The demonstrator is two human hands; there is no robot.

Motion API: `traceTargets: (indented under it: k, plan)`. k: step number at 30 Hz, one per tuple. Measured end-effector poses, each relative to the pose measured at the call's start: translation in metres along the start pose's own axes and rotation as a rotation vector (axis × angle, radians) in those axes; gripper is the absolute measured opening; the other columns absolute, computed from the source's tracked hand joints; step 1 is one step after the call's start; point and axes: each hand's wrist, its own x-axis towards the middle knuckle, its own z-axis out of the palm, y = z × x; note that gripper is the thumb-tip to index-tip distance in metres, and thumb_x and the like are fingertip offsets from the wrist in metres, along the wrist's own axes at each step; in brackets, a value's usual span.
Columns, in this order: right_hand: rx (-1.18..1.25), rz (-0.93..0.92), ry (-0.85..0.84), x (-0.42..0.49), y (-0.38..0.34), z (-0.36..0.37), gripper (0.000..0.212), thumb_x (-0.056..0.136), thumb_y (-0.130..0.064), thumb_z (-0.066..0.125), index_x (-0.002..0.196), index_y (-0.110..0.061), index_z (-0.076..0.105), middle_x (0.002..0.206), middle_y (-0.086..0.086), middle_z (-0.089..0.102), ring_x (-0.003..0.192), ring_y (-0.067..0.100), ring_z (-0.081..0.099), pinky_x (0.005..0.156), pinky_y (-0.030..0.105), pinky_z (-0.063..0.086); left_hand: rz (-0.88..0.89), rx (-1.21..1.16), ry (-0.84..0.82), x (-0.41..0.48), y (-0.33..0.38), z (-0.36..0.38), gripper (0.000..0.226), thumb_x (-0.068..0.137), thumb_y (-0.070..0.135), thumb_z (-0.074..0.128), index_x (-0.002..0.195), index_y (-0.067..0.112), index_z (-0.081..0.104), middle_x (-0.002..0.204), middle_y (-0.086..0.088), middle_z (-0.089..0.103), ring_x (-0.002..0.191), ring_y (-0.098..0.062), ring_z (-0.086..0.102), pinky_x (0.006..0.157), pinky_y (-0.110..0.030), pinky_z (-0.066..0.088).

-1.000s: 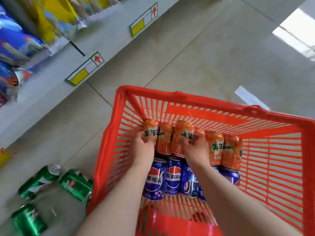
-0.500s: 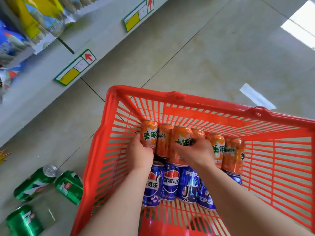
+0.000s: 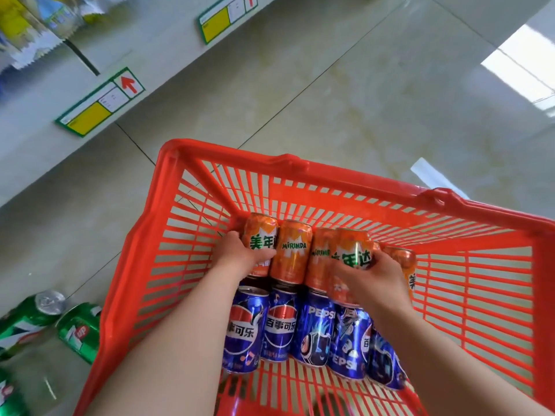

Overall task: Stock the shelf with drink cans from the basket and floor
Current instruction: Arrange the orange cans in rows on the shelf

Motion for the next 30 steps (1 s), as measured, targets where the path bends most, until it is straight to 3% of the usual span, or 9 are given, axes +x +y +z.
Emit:
traceTargets:
  k: [3,7,11,15,19,21,24,27,30]
  plan:
    - [0.001,-0.038,-0.002,-0.002,0.005,-0.005,0.040,0.064,-0.048,0.084,0.080,-0.017,0.064,0.056,-0.003,0.061,0.048,0.013,0.053,0.050,0.031,0.046,0.023,0.001,-0.014,-0.001,0.005,-0.004,0.050,0.068,0.041,0.082,0.105,0.014,0.063,0.107,-0.006,0.069,0.094,-0.023,0.066,0.083,-0.039,0.055]
    - [-0.005,-0.003,-0.042,-0.012,-0.009,-0.006,0.053,0.066,-0.051,0.082,0.100,-0.016,0.062,0.063,0.000,0.065,0.051,0.012,0.054,0.045,0.025,0.043,0.059,-0.098,0.001,-0.025,0.012,-0.017,0.051,0.067,0.036,0.084,0.108,0.017,0.061,0.103,-0.003,0.068,0.095,-0.024,0.066,0.085,-0.040,0.055]
    - [0.023,-0.026,-0.049,-0.046,-0.047,-0.025,0.052,0.061,-0.052,0.083,0.089,-0.013,0.064,0.069,-0.002,0.070,0.059,0.015,0.065,0.051,0.030,0.053,0.073,-0.196,-0.022,-0.081,0.020,-0.044,0.060,0.060,0.043,0.087,0.109,0.021,0.061,0.103,0.000,0.070,0.091,-0.023,0.067,0.086,-0.044,0.055]
    - [0.024,-0.085,-0.049,-0.098,-0.099,-0.063,0.039,0.062,-0.049,0.085,0.075,-0.016,0.069,0.067,0.000,0.073,0.065,0.019,0.071,0.062,0.041,0.059,0.113,-0.301,-0.051,-0.152,0.036,-0.078,0.051,0.064,0.040,0.085,0.104,0.021,0.061,0.097,-0.001,0.070,0.084,-0.020,0.067,0.083,-0.039,0.055]
    - [0.066,-0.158,-0.043,-0.164,-0.151,-0.109,0.027,0.067,-0.038,0.085,0.065,-0.017,0.067,0.066,0.003,0.074,0.070,0.027,0.072,0.068,0.050,0.060,0.182,-0.455,-0.029,-0.240,0.052,-0.123,0.031,0.068,0.035,0.084,0.086,0.024,0.062,0.083,0.005,0.070,0.072,-0.012,0.067,0.060,-0.023,0.049]
    - [0.079,-0.188,-0.071,-0.193,-0.177,-0.131,0.023,0.068,-0.035,0.085,0.068,-0.019,0.067,0.068,0.003,0.074,0.073,0.026,0.073,0.071,0.048,0.060,0.211,-0.520,-0.012,-0.279,0.060,-0.147,0.028,0.068,0.034,0.084,0.085,0.021,0.066,0.081,0.002,0.073,0.070,-0.013,0.069,0.056,-0.021,0.048]
    - [0.101,-0.260,-0.112,-0.236,-0.213,-0.162,0.020,0.070,-0.028,0.084,0.073,-0.018,0.067,0.071,0.005,0.074,0.072,0.024,0.073,0.069,0.044,0.060,0.261,-0.613,0.015,-0.335,0.074,-0.191,0.027,0.069,0.031,0.083,0.085,0.017,0.067,0.078,-0.001,0.074,0.070,-0.016,0.071,0.058,-0.022,0.050]
    - [0.113,-0.352,-0.179,-0.271,-0.248,-0.182,0.026,0.068,-0.027,0.085,0.087,-0.017,0.070,0.074,0.002,0.074,0.066,0.016,0.071,0.060,0.030,0.059,0.333,-0.688,0.044,-0.373,0.080,-0.231,0.024,0.069,0.027,0.082,0.086,0.016,0.068,0.074,0.002,0.075,0.067,-0.012,0.071,0.058,-0.021,0.051]
    - [0.084,-0.463,-0.247,-0.314,-0.286,-0.189,0.021,0.070,-0.023,0.085,0.082,-0.016,0.070,0.074,0.006,0.074,0.066,0.018,0.070,0.069,0.034,0.059,0.361,-0.816,0.085,-0.416,0.075,-0.276,0.021,0.074,0.013,0.078,0.092,0.011,0.068,0.085,-0.004,0.074,0.082,-0.022,0.070,0.081,-0.033,0.054]
